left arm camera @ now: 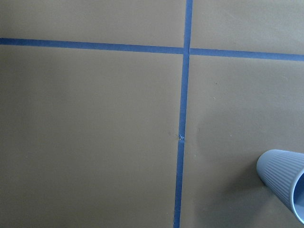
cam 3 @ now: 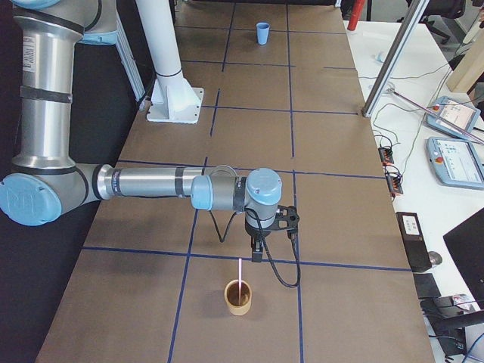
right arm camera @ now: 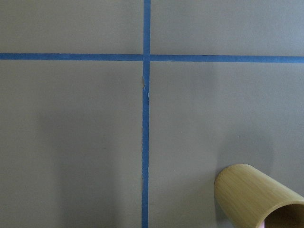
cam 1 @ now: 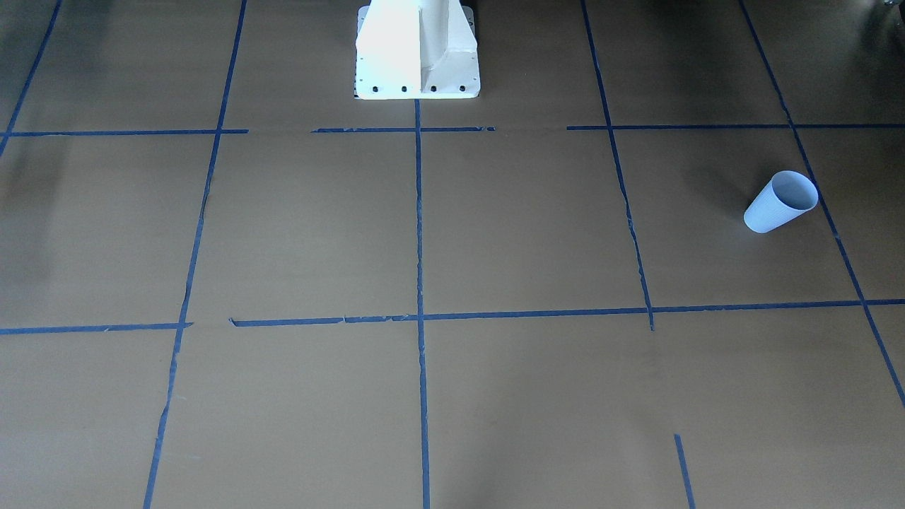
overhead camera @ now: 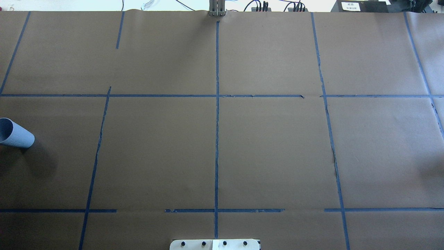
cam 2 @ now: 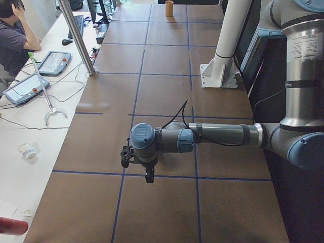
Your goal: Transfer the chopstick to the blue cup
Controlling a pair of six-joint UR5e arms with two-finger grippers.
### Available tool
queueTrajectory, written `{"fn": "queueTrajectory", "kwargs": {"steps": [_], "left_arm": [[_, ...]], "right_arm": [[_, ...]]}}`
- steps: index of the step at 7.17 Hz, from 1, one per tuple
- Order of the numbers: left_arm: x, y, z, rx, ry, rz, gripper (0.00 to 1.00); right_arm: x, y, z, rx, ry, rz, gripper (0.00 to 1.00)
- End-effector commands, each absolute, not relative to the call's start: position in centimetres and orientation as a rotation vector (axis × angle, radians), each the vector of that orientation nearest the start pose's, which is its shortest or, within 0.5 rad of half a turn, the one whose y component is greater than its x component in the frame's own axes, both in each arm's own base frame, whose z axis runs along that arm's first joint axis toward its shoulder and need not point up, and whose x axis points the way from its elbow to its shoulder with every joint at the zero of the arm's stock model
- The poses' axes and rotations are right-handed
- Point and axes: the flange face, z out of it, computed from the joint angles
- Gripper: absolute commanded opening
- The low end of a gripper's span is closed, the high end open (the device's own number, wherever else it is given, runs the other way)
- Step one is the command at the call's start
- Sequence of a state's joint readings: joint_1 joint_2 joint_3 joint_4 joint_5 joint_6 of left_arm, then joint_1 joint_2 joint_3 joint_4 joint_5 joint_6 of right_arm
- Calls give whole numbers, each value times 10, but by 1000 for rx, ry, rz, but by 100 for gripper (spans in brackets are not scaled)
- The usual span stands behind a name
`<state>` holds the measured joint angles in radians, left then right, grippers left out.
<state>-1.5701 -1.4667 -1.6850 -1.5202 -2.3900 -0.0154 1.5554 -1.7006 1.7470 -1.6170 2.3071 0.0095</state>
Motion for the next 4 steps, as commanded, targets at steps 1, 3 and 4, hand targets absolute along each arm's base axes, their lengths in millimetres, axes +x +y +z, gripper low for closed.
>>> {"fn": "queueTrajectory", "kwargs": {"steps": [1,3,4], "left_arm": [[-60,-444,652,-42,820,-30,100],[-60,-445,651,-42,822,-32,100],[-60,-445,650,-42,822,-34,100]], "right_arm": [[60,-436,642,-13,-736,-4,100],[60,-436,642,-15,-736,-4,100],[60,-436,642,-15,-736,-2,100]]}}
